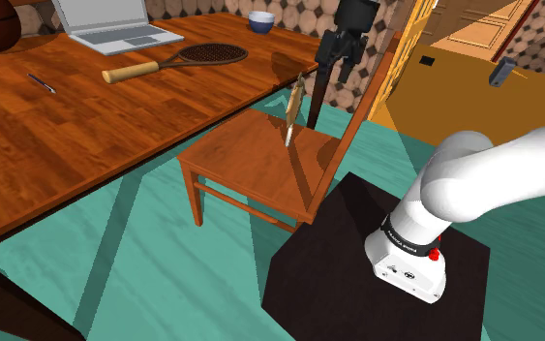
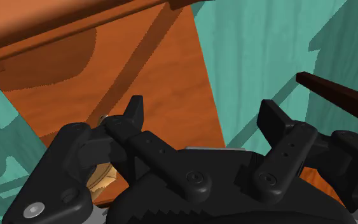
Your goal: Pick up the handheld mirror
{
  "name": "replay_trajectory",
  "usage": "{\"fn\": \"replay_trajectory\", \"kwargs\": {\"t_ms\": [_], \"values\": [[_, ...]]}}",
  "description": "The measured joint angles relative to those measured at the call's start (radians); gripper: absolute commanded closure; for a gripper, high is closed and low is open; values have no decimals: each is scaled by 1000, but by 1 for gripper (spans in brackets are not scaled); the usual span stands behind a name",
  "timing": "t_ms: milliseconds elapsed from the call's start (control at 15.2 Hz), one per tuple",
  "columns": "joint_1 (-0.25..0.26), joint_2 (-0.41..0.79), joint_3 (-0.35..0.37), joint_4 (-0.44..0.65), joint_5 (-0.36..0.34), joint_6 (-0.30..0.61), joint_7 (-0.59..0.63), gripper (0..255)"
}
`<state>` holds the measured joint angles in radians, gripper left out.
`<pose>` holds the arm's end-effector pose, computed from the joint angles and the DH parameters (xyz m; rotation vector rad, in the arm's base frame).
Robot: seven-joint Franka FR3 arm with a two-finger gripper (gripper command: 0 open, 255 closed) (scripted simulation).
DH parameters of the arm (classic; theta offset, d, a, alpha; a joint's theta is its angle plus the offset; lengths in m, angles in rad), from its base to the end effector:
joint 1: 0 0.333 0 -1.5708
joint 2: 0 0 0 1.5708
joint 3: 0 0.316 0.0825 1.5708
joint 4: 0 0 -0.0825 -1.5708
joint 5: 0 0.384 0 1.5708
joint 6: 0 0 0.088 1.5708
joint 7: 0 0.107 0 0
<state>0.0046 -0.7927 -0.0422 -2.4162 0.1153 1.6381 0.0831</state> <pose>0.3104 -0.0033 0.5708 -2.9911 0.1726 -0.0147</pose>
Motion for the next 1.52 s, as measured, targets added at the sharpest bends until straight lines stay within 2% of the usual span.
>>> {"fn": "replay_trajectory", "kwargs": {"t_ms": [132,396,792,1056,1386,1518], "values": [[-6,8,13,-6,0,20,22,0],[-62,56,99,-64,-21,172,189,0],[-188,218,237,-92,-106,419,495,0],[-293,350,338,-73,-209,545,743,0],[-439,519,432,-11,-402,629,1070,0],[-456,547,449,-10,-440,647,1136,0]]}}
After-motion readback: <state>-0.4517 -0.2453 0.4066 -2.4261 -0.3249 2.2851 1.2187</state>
